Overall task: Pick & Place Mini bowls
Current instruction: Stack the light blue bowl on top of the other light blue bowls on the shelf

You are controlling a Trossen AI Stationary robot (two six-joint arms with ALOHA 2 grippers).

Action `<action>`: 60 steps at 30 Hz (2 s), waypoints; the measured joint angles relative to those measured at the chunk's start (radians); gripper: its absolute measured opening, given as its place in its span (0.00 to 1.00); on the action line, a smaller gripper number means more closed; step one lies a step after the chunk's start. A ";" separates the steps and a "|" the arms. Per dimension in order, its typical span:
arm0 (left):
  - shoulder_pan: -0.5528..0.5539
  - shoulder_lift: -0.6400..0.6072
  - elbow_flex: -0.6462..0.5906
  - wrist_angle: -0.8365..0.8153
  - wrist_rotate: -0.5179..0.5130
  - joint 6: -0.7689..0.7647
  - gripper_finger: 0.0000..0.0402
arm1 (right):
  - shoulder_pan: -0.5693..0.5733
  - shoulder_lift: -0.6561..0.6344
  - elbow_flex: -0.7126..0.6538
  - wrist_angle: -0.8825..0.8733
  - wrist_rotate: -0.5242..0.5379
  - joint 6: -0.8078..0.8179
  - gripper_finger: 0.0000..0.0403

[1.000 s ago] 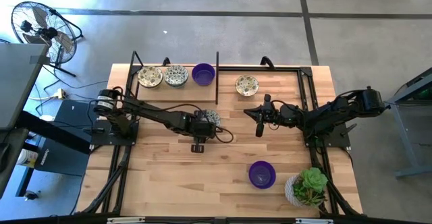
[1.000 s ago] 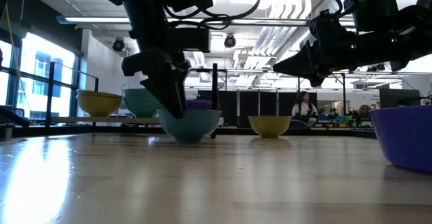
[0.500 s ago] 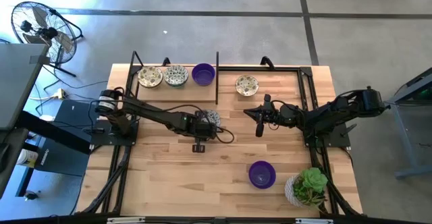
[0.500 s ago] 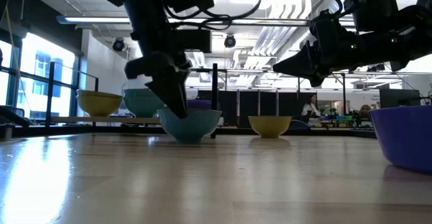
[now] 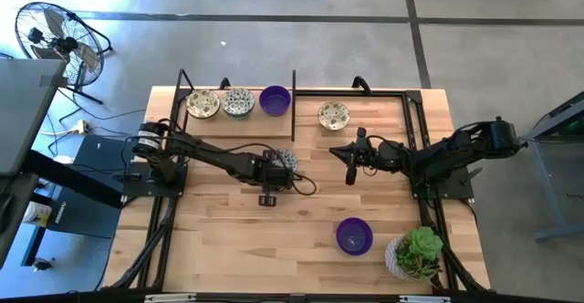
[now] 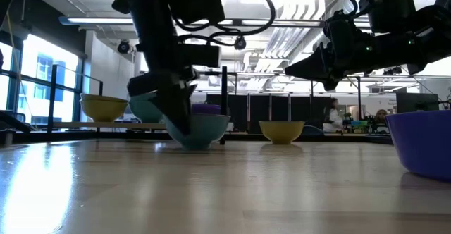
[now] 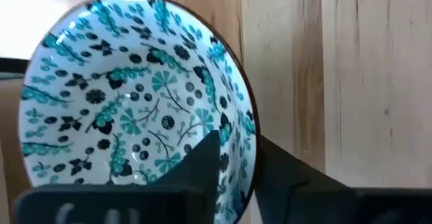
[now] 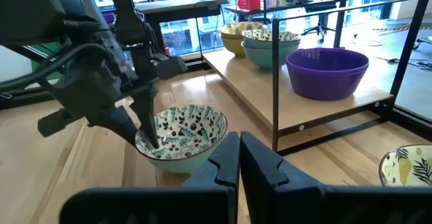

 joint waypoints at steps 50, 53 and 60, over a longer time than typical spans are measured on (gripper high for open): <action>0.743 -0.347 0.128 -0.424 0.139 0.208 0.01 | 0.000 0.004 0.000 0.010 -0.011 0.004 0.01; 0.742 -0.311 0.128 -0.395 0.140 0.224 0.01 | 0.000 0.004 0.000 0.010 -0.011 0.004 0.00; 0.741 -0.264 0.128 -0.398 0.122 0.234 0.01 | 0.000 0.004 0.000 0.010 -0.011 0.004 0.00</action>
